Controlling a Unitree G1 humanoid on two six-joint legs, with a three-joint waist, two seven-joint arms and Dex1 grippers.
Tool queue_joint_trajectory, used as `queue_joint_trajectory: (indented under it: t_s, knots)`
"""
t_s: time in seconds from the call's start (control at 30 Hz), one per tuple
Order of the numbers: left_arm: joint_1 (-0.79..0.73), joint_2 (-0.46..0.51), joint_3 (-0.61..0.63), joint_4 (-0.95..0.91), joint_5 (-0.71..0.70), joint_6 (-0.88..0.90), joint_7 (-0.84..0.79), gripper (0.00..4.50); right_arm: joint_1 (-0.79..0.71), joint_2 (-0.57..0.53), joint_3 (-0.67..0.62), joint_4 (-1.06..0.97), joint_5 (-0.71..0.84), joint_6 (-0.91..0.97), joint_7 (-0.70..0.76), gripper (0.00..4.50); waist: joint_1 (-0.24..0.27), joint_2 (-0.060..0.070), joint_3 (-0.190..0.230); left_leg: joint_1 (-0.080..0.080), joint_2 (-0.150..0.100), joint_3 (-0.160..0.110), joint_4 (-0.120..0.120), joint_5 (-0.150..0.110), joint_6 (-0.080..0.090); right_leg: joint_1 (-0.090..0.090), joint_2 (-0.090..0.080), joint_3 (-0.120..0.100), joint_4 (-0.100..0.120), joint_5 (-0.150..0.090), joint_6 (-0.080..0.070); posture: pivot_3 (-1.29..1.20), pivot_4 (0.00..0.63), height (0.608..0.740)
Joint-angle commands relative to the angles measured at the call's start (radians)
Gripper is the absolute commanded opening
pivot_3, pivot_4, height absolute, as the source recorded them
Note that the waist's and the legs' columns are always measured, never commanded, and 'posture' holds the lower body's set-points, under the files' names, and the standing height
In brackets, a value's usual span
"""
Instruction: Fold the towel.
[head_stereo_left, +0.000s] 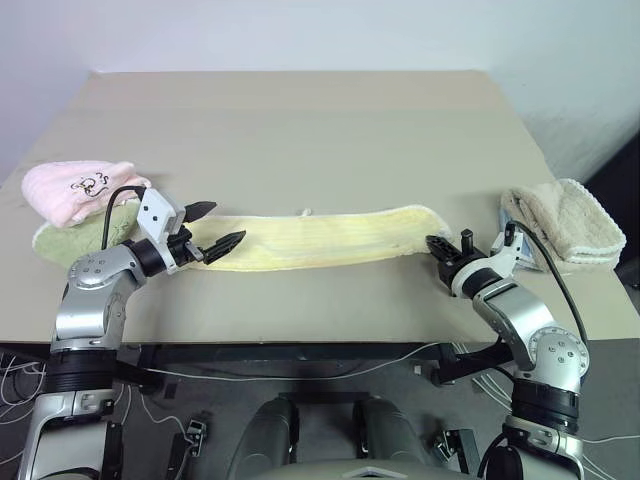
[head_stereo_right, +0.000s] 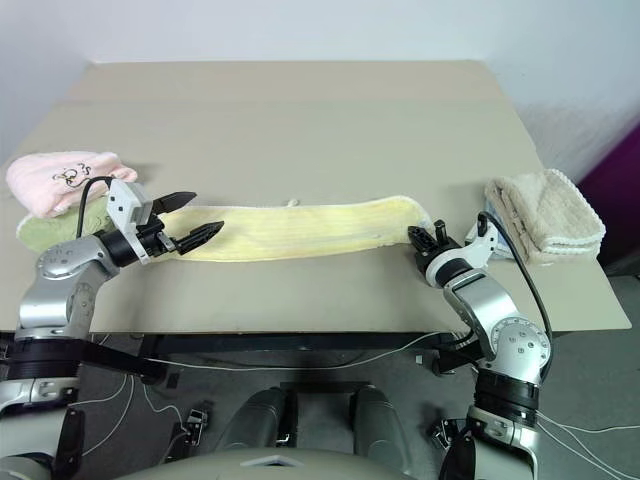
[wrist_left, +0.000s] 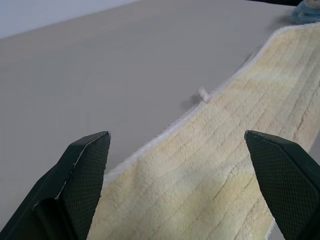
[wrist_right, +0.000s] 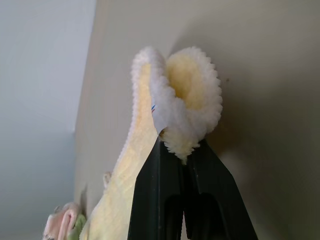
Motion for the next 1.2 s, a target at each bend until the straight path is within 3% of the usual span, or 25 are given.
queue_joint_trajectory:
  t_s: [0.03,0.2,0.47,0.67,0.77,0.87,1.2]
  knots:
    - [0.008,-0.001,0.005,-0.044,-0.012,-0.003,0.007,4.5,-0.012,-0.091,-0.052,-0.03,-0.016,-0.004,0.026,0.03,0.0,0.0,0.0,0.0,0.0,0.0,0.0,0.0,0.0,0.0,0.0,0.0,0.0,0.0,0.0,0.0,0.15,0.74]
    - [0.014,-0.004,0.003,-0.048,-0.012,-0.002,0.011,4.5,-0.037,-0.234,-0.048,-0.016,-0.058,0.037,0.115,0.03,-0.002,0.0,0.0,0.0,0.0,0.0,0.0,0.0,0.0,0.0,0.0,0.0,-0.001,0.0,0.0,0.0,0.15,0.74]
    - [0.015,-0.032,-0.013,-0.049,-0.004,-0.004,0.024,4.5,-0.153,-0.414,0.135,-0.109,-0.262,0.15,0.33,0.03,-0.004,0.001,0.0,0.0,0.001,0.0,-0.001,0.0,0.0,0.0,0.001,0.0,-0.001,0.0,0.0,0.0,0.15,0.74]
    - [0.018,-0.043,-0.02,-0.055,-0.008,-0.005,0.037,4.5,-0.228,-0.592,0.504,-0.246,-0.633,0.123,0.692,0.03,-0.002,0.001,0.0,0.0,0.001,0.0,-0.001,0.0,0.0,0.001,0.0,-0.001,-0.003,0.0,0.0,0.0,0.15,0.74]
    - [0.025,-0.053,-0.022,-0.069,-0.011,-0.002,0.048,4.5,-0.255,-0.591,0.662,-0.259,-0.807,0.069,0.79,0.03,-0.002,0.001,0.0,0.0,0.001,-0.001,-0.001,0.0,0.0,0.001,0.0,-0.001,-0.004,0.0,0.0,0.0,0.15,0.74]
    - [0.038,-0.062,-0.024,-0.087,-0.012,0.001,0.058,4.5,-0.266,-0.544,0.74,-0.216,-0.924,0.02,0.849,0.03,0.0,0.0,0.001,0.0,0.001,-0.001,-0.001,0.0,0.0,0.001,0.0,-0.001,-0.005,0.0,0.0,0.0,0.15,0.74]
    - [0.089,-0.08,-0.024,-0.145,-0.029,0.022,0.09,4.5,-0.304,-0.377,0.759,-0.113,-1.095,-0.02,0.938,0.03,0.0,0.0,0.001,0.0,0.001,-0.002,-0.002,0.0,0.0,0.0,-0.001,-0.001,-0.005,0.0,0.0,0.0,0.15,0.74]
